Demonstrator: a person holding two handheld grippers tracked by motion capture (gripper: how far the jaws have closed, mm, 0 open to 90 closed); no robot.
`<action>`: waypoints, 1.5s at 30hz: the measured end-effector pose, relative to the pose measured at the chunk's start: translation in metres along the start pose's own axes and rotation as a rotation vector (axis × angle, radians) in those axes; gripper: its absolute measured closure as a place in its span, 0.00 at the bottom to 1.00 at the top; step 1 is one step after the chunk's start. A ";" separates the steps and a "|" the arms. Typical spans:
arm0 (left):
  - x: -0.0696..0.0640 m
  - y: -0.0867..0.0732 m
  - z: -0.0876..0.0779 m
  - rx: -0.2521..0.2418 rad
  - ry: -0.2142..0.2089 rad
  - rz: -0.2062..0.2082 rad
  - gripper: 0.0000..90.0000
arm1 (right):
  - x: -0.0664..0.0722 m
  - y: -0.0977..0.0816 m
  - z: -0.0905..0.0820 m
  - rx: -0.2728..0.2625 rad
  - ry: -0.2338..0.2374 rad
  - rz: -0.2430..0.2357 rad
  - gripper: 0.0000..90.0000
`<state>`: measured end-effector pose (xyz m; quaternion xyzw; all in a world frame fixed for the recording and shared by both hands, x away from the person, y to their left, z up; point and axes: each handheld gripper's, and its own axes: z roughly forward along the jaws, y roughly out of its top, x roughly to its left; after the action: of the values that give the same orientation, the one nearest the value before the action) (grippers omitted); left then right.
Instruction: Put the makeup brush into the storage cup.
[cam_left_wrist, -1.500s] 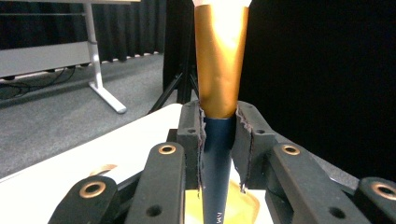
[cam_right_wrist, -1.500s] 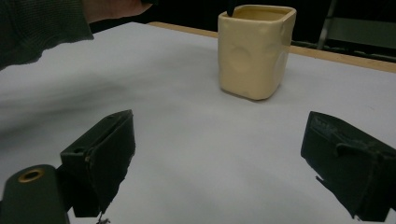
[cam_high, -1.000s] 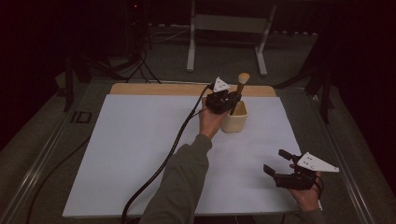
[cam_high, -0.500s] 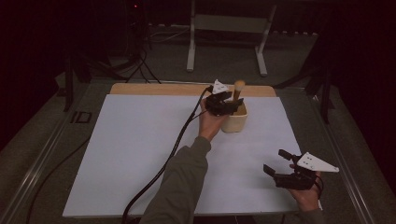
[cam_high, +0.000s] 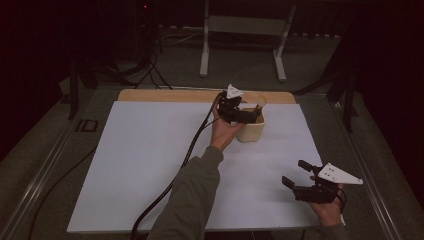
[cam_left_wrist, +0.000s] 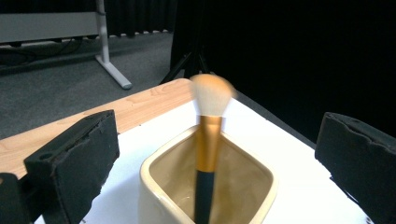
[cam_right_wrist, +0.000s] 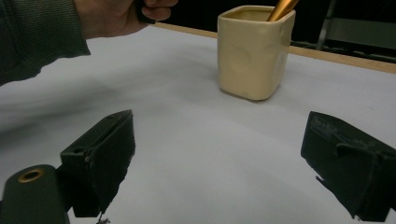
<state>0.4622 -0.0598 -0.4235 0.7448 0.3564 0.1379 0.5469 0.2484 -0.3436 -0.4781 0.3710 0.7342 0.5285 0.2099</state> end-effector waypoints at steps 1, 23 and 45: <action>0.000 0.000 -0.001 0.000 0.007 0.002 0.01 | 0.000 0.000 0.000 0.000 0.001 0.000 0.11; 0.018 -0.002 -0.038 0.005 0.063 0.037 0.01 | 0.001 0.000 0.001 0.007 -0.001 -0.003 0.11; 0.054 -0.020 -0.118 -0.007 0.141 0.064 0.01 | 0.001 -0.001 0.002 0.014 -0.001 -0.006 0.11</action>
<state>0.4229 0.0644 -0.4091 0.7424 0.3697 0.2084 0.5183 0.2489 -0.3412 -0.4793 0.3706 0.7388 0.5225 0.2094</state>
